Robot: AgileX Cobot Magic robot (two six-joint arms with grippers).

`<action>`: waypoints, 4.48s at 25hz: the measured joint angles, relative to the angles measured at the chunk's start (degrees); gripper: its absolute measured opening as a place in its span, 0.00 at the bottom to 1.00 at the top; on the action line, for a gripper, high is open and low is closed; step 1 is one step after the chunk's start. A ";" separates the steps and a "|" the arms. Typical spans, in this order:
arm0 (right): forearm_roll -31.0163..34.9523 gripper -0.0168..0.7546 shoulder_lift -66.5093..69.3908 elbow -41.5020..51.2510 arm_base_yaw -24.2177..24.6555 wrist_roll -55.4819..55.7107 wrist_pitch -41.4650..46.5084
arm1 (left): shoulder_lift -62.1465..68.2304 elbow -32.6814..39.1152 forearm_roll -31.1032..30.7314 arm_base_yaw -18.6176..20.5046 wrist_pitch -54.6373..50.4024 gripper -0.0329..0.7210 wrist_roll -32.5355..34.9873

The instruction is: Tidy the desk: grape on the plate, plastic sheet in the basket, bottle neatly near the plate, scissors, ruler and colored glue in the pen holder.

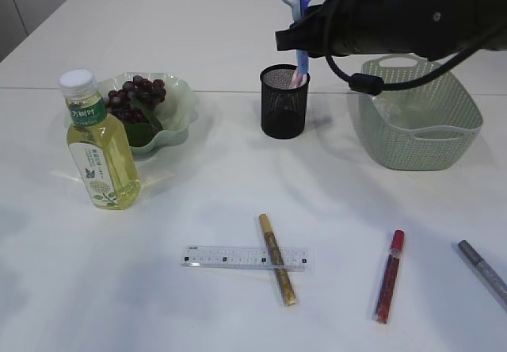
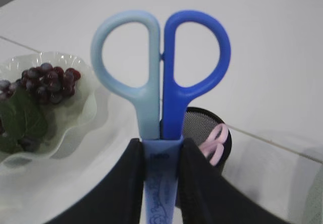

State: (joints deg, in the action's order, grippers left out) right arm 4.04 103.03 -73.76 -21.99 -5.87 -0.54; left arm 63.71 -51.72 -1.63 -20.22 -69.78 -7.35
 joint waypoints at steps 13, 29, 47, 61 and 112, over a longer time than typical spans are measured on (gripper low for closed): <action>2.70 0.24 19.32 -15.01 1.55 0.00 -9.79 | 0.00 0.00 0.00 0.00 1.96 0.62 0.00; 3.86 0.24 25.10 -20.39 3.18 -0.09 -10.85 | 0.00 0.00 -1.30 0.00 4.79 0.62 0.00; 3.86 0.34 25.10 -20.63 3.18 -0.09 -7.56 | 0.00 0.00 -1.43 0.00 4.84 0.62 0.00; 3.96 0.42 24.66 -26.60 3.18 -0.09 6.09 | 0.00 0.00 -1.43 0.00 5.19 0.62 0.00; 0.87 0.59 -25.59 0.74 3.27 11.12 71.97 | 2.15 0.00 1.09 -9.03 17.19 0.62 19.49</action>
State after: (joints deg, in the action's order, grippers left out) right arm 4.92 77.44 -73.01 -18.71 5.26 71.42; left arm 65.86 -51.72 -0.53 -29.25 -52.59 12.13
